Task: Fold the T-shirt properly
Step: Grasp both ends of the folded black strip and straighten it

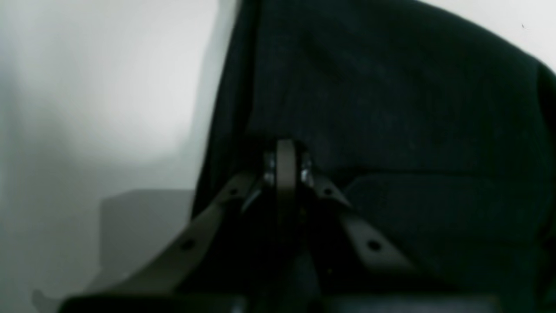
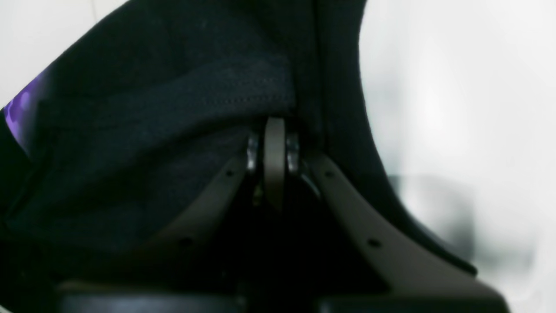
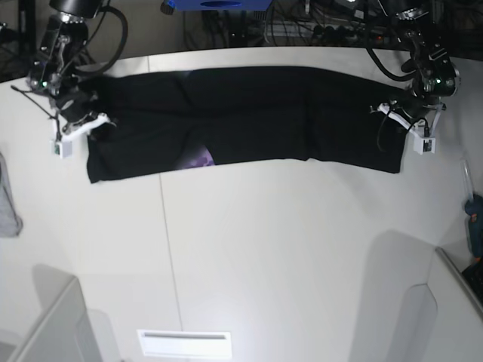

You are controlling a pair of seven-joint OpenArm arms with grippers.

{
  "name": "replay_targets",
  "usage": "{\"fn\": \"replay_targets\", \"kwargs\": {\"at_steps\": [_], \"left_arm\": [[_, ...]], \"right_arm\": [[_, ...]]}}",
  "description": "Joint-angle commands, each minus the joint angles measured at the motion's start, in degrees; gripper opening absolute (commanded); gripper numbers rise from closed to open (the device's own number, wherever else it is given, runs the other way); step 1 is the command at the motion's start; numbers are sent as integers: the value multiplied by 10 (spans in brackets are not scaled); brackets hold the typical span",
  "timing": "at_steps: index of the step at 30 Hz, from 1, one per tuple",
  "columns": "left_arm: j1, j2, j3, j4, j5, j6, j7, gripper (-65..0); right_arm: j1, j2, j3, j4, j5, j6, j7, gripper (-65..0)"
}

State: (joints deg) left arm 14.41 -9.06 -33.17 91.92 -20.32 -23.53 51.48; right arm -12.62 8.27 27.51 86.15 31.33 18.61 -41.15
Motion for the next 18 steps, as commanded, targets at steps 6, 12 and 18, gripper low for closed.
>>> {"fn": "replay_targets", "kwargs": {"at_steps": [6,12,18], "left_arm": [[-9,-3,-2,1,17,1,18,-650],[8,-3,-42,48,12,1,33,-650],[8,-3,-77,127,11,0,72,-650]], "right_arm": [[23,7,3,-11,0,-53,2,-650],[30,7,2,-7,0,-79,3,-650],[16,3,-1,47,4,-78,3,-650]]}}
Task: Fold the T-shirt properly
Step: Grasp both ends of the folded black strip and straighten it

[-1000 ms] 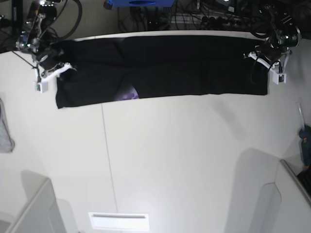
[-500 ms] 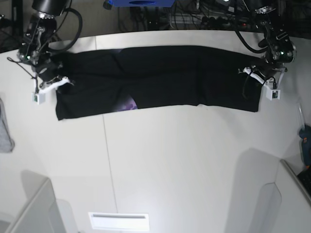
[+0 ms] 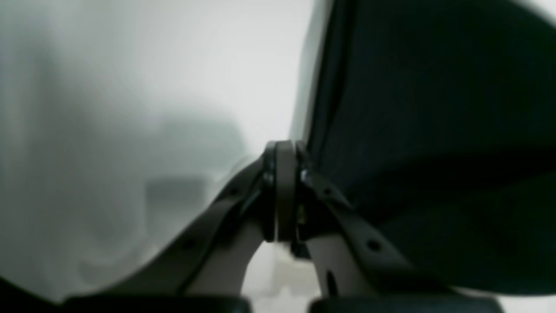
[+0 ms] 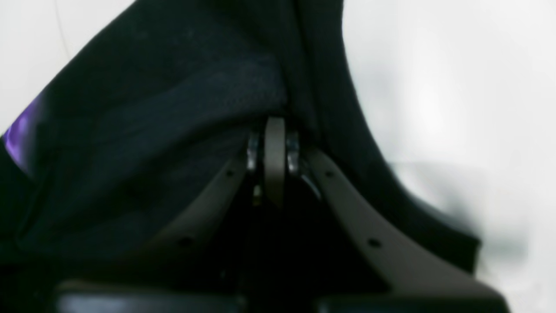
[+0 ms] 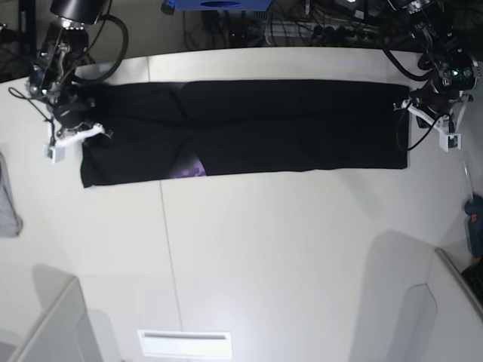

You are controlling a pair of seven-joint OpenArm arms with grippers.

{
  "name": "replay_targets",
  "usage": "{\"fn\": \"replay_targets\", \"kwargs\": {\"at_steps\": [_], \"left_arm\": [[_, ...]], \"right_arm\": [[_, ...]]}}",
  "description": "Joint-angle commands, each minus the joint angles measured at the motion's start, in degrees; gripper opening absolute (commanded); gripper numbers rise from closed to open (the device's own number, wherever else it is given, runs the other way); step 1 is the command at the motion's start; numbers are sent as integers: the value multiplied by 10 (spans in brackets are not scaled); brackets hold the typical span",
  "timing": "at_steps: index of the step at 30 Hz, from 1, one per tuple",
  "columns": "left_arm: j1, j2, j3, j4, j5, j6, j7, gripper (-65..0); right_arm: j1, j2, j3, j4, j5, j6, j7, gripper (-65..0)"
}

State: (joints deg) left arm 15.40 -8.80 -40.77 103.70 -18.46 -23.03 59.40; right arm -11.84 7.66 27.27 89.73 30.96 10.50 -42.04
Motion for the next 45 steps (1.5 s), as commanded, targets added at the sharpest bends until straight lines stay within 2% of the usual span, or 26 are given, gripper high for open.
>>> {"fn": "replay_targets", "kwargs": {"at_steps": [1,5,9,10,13,15,17,22,25,31,34,36,44,45], "left_arm": [[-1,-6,-1,25,-8,-6,-3,-650],[4,-5,-1,60,-25,-7,0,-650],[17,-7,-45,59,-108,-7,-1,-650],[23,-7,-65,57,-135,-7,0,-629],[34,-7,-111,45,-212,-7,0,-316],[39,-7,-124,29,-240,-7,0,-118],[39,-7,-125,12,-244,-7,0,0],[39,-13,-92,-28,-244,-7,0,-2],[35,-22,-66,-72,-244,-7,-4,-30],[11,-22,-54,-130,-242,-7,-5,-44],[9,-22,-50,-145,-242,-7,-5,-87],[9,-25,-34,-147,-241,-7,-5,-166],[-6,-40,-12,-192,-241,-7,-5,-650],[-6,-40,-15,-192,-241,-7,-5,-650]], "right_arm": [[4,3,1,31,9,4,11,-650],[-14,-13,0,105,9,4,8,-650],[-41,-15,0,177,9,4,7,-650],[-48,-15,0,189,9,4,7,-650],[-58,-15,0,204,9,4,7,-650],[-60,-14,-1,204,9,4,7,-650],[-61,-15,-1,204,9,4,7,-650],[-61,-14,-28,204,9,4,7,-650],[-61,-14,-45,204,9,4,7,-650],[-61,-15,-61,204,8,4,7,-650],[-61,-15,-61,204,8,4,7,-650],[-61,-15,-60,204,8,4,7,-650],[-69,-15,-57,204,9,4,8,-650],[-71,-15,-57,204,9,4,9,-650]]}}
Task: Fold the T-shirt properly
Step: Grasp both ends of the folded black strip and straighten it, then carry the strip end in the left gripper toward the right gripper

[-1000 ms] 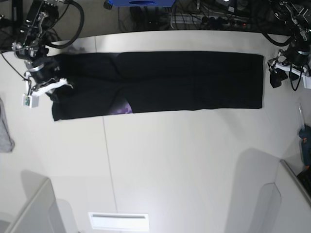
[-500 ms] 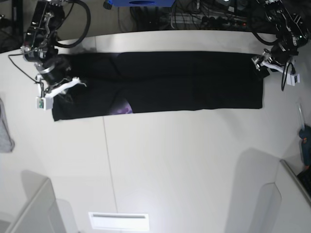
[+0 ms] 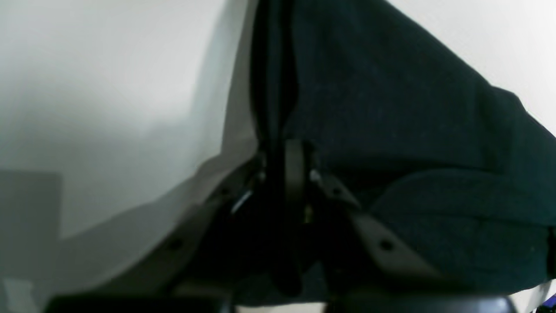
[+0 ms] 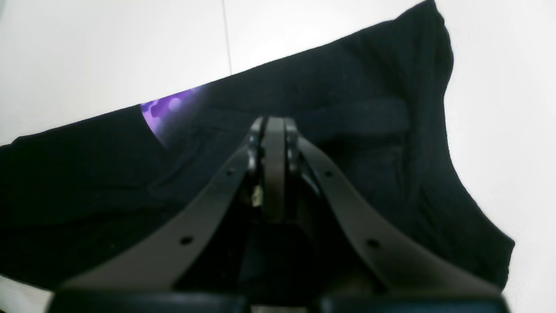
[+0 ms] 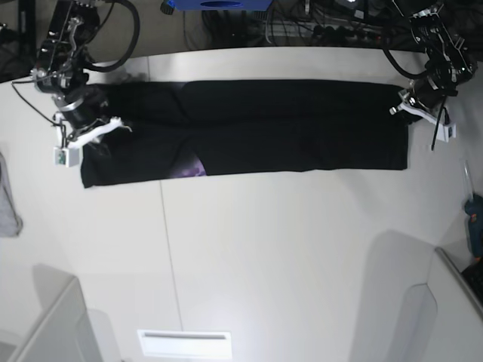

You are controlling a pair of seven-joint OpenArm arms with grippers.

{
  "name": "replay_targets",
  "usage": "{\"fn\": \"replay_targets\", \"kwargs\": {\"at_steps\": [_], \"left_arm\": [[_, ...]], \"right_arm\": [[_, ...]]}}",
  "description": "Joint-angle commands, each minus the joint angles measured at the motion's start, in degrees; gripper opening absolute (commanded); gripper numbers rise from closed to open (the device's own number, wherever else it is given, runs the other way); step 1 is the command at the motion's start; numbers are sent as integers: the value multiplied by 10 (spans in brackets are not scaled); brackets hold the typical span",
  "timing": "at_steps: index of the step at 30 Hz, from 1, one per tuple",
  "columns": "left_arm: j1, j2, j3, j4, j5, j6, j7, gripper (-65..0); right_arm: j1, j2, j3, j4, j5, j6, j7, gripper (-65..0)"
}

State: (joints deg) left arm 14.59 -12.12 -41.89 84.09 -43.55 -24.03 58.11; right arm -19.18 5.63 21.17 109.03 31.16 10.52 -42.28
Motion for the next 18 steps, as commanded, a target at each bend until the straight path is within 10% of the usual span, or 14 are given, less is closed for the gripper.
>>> {"fn": "replay_targets", "kwargs": {"at_steps": [1,18], "left_arm": [[2,-7,-5,5,10,3,8,-650],[78,-23,0,196,9,3,-50,-650]], "right_arm": [[1,6,5,12,7,4,11,-650],[1,6,5,12,7,4,11,-650]]}}
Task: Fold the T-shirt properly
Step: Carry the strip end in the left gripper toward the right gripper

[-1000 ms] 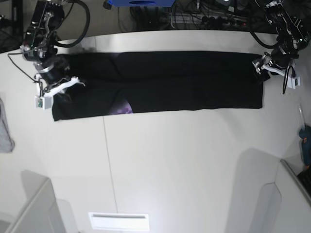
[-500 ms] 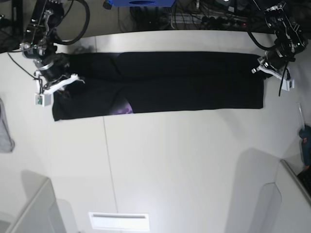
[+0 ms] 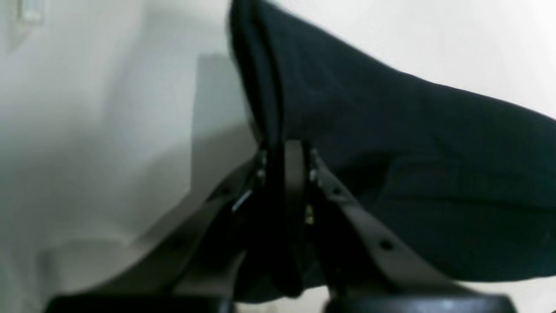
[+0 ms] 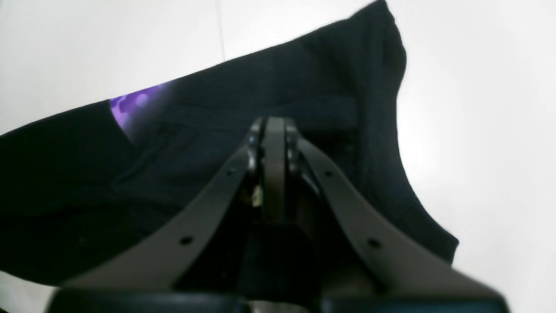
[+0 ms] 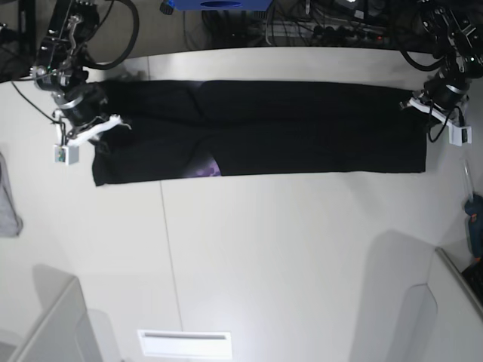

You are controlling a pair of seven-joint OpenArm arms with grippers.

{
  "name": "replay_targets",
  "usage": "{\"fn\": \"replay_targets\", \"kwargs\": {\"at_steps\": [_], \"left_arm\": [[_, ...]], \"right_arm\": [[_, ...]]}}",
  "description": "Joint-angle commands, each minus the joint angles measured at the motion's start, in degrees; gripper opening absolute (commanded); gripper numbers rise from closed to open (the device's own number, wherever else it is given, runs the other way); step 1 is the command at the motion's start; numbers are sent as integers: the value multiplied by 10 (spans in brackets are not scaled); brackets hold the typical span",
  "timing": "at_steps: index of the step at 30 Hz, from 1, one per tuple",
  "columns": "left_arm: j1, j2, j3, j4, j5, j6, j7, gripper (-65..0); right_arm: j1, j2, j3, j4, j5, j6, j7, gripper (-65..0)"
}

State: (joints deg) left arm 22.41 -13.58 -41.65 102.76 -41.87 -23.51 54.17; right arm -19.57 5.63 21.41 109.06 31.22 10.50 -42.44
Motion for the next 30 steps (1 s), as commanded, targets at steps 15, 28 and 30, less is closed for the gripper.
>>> {"fn": "replay_targets", "kwargs": {"at_steps": [15,28,30], "left_arm": [[20,18,143,78,-8,2,-9,-650],[-7,30,291,78,-9,59,-11,-650],[-17,30,311,76,-10,80,-10,-650]], "right_arm": [[5,6,3,11,6,4,12,-650],[5,6,4,11,6,0,12,-650],[5,6,4,11,6,0,12,-650]]}}
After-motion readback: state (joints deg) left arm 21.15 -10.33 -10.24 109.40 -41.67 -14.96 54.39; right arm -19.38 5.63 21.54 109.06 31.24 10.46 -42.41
